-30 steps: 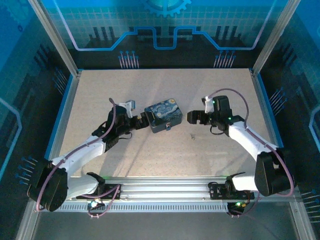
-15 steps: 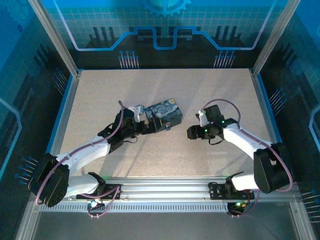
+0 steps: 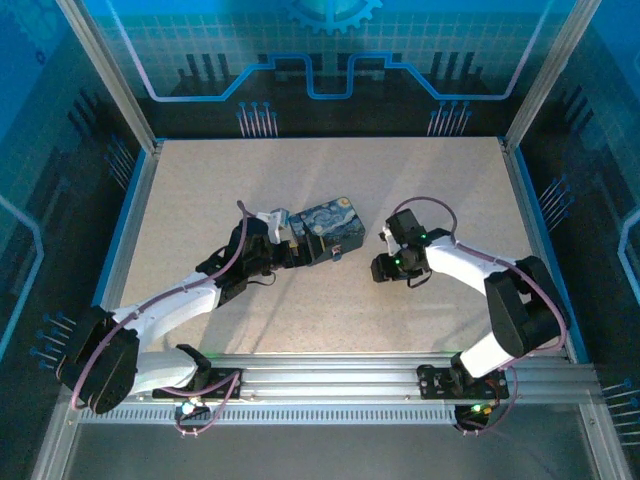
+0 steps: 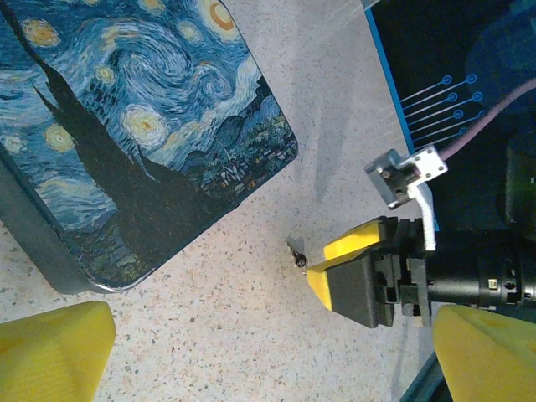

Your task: Unlock a padlock with a key

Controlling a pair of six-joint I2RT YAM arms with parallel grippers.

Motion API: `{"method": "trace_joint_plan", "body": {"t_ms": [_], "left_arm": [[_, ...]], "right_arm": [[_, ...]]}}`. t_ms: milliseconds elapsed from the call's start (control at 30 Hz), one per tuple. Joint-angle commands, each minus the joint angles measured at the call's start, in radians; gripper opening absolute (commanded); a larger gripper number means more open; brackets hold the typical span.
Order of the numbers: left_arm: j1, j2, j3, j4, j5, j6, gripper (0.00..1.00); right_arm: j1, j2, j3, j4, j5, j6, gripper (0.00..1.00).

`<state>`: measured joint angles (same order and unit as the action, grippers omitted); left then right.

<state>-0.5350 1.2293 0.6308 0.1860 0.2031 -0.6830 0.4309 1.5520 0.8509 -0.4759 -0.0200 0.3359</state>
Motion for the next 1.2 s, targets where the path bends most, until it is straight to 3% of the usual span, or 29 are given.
{"method": "trace_joint_plan", "body": {"t_ms": [0, 367, 733, 1167], "left_arm": [[-0.010, 0.013, -0.013, 0.015, 0.002, -0.012, 0.99], [-0.009, 0.021, -0.010, 0.007, -0.004, -0.007, 0.99], [-0.010, 0.023, -0.006, -0.003, -0.012, -0.001, 0.99], [-0.009, 0.023, 0.000, -0.014, -0.016, 0.004, 0.99]], "right_arm": [[0.022, 0.037, 0.050, -0.036, 0.031, 0.002, 0.53], [0.055, 0.098, 0.091, -0.073, 0.085, 0.009, 0.48], [0.062, 0.154, 0.098, -0.092, 0.083, 0.011, 0.36], [0.065, 0.130, 0.094, -0.102, 0.103, 0.014, 0.26]]}}
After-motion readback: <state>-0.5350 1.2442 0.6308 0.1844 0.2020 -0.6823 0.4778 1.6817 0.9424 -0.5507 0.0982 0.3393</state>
